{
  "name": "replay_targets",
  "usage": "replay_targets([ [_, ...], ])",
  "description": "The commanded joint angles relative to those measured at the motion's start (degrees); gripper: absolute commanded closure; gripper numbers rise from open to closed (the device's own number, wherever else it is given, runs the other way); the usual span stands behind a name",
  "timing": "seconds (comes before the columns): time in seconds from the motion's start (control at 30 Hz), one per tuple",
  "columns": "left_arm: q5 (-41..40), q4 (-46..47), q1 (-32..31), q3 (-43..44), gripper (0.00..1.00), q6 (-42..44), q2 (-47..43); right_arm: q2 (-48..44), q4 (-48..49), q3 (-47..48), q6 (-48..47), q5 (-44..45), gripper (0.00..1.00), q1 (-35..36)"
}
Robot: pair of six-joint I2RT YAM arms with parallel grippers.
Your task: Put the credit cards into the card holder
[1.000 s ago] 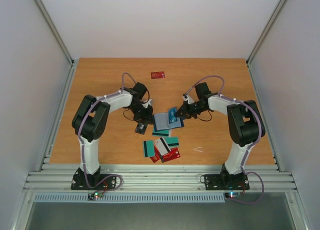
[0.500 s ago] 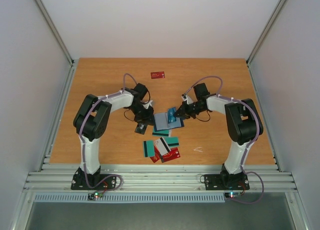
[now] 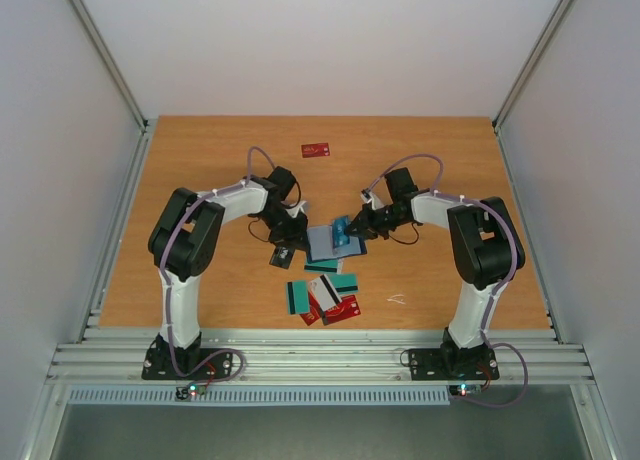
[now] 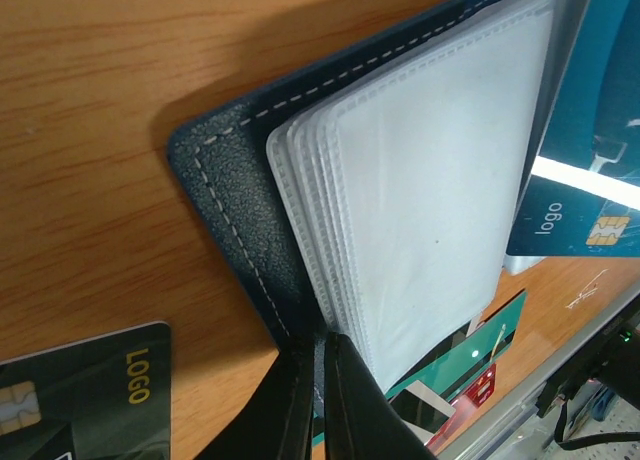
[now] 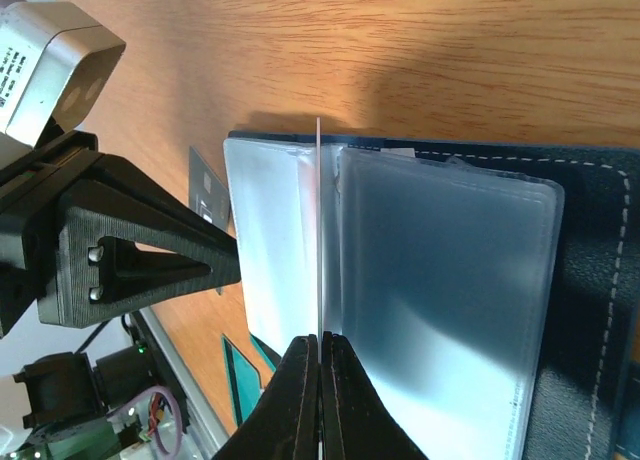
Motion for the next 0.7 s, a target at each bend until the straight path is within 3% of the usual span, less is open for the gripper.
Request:
replay_targets([
  [0.0,0.83,-0.02,-0.19,0.61,0.93,0.95,1.17,-0.17,1.0,-0.14,0.49,-1.48,0.99,0.38],
  [0.67,0.59,0.24,-0.35,-0.48,0.93,0.56,0.96,1.42,4.11,-3.49,1.31,-2.84,0.99,1.44],
])
